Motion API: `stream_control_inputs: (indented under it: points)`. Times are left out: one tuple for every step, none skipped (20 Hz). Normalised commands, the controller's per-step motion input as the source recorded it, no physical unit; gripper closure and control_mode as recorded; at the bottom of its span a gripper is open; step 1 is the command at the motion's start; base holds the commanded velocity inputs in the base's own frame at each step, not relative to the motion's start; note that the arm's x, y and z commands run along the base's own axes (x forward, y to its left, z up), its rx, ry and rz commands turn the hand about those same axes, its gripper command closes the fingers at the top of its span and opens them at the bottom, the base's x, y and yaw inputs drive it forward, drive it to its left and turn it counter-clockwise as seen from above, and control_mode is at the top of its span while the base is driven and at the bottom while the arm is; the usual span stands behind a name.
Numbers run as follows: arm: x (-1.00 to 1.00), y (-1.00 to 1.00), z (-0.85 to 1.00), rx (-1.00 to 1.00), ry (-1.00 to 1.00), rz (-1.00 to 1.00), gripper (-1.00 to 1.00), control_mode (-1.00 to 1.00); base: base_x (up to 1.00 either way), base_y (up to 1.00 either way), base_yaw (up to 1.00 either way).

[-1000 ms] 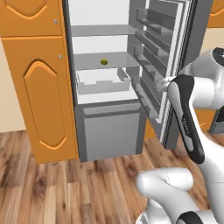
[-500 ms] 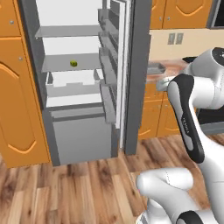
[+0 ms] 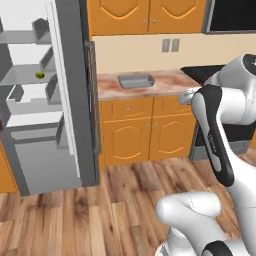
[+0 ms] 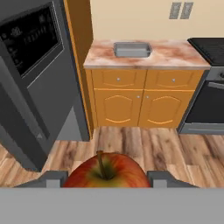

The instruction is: Pick the apple and pear from the fridge and place them inside the tupperware on the counter.

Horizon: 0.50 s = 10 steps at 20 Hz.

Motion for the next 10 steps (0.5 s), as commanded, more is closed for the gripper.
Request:
stream_control_inputs:
  points:
    - [0.0,0.0,0.0,0.0,0.0,0.0,1.0,1.0,0.0,-0.96,0.0]
    - [0.0,0.0,0.0,0.0,0.0,0.0,1.0,1.0,0.14,-0.86,0.0]
    - [0.0,0.0,0.0,0.0,0.0,0.0,1.0,1.0,0.29,-0.75,0.0]
    - [0.0,0.0,0.0,0.0,0.0,0.0,1.0,1.0,0.39,-0.66,0.0]
    - [0.0,0.0,0.0,0.0,0.0,0.0,1.0,1.0,0.56,-0.55,0.0]
    - [0.0,0.0,0.0,0.0,0.0,0.0,1.0,1.0,0.71,-0.46,0.0]
    - [0.0,0.0,0.0,0.0,0.0,0.0,1.0,1.0,0.84,-0.36,0.0]
    - [0.0,0.0,0.0,0.0,0.0,0.0,1.0,1.0,0.93,-0.32,0.0]
    - [0.0,0.0,0.0,0.0,0.0,0.0,1.0,1.0,1.0,-0.26,0.0]
    - [0.0,0.0,0.0,0.0,0.0,0.0,1.0,1.0,1.0,-0.16,0.0]
